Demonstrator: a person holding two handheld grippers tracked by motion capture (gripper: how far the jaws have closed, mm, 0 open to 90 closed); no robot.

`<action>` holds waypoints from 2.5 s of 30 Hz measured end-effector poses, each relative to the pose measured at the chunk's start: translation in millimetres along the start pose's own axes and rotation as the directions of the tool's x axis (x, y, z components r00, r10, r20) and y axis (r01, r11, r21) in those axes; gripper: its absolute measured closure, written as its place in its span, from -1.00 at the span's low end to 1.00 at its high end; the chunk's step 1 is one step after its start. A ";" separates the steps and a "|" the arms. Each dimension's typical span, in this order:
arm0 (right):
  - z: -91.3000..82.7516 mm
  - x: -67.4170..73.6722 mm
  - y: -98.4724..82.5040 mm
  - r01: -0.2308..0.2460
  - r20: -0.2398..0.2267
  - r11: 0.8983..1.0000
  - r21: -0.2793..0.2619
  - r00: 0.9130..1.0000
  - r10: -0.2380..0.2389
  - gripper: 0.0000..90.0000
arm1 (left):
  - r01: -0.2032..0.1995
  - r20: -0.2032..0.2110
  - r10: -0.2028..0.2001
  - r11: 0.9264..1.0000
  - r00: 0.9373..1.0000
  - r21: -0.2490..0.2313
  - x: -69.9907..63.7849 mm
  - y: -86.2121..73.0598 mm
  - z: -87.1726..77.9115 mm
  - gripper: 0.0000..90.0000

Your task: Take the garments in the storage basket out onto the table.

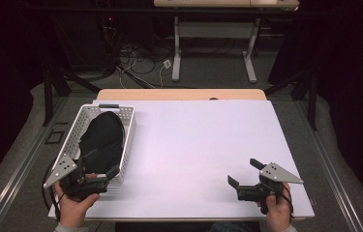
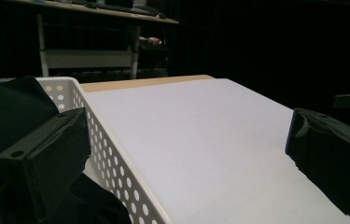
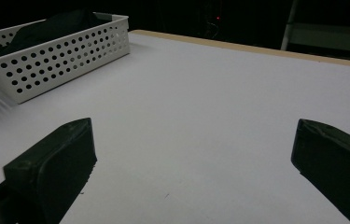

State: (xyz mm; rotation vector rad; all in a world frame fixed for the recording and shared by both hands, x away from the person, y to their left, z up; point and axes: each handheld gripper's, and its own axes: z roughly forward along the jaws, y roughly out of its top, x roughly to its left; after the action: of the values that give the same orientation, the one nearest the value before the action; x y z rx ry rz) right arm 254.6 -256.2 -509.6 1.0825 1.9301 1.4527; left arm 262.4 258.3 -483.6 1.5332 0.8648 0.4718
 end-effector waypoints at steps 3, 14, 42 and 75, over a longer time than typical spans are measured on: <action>0.7 -0.5 -1.0 -0.006 -0.004 1.000 0.003 1.000 0.006 -1.00 | -0.002 -0.002 0.002 1.000 1.000 0.009 0.0 0.9 -0.1 -0.99; 4.3 -4.0 -2.1 -0.013 0.004 1.000 0.016 1.000 0.013 -1.00 | 0.019 -0.047 -0.018 1.000 0.999 0.025 5.9 7.9 -5.8 -0.99; 5.2 -12.2 -5.9 -0.044 0.038 0.998 0.047 0.998 0.042 -1.00 | 0.000 -0.168 0.015 0.996 0.986 0.089 21.9 44.0 -12.3 -0.99; 5.8 -11.9 -6.0 -0.048 0.031 0.998 0.047 0.998 0.046 -1.00 | 0.043 -0.191 -0.018 0.991 0.981 0.128 47.9 81.0 16.1 -0.99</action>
State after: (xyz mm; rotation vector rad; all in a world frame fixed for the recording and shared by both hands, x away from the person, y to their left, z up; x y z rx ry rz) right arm 264.0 -263.5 -518.0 1.1722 1.9397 1.4129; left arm 324.7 286.2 -416.9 1.6110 1.0838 0.5534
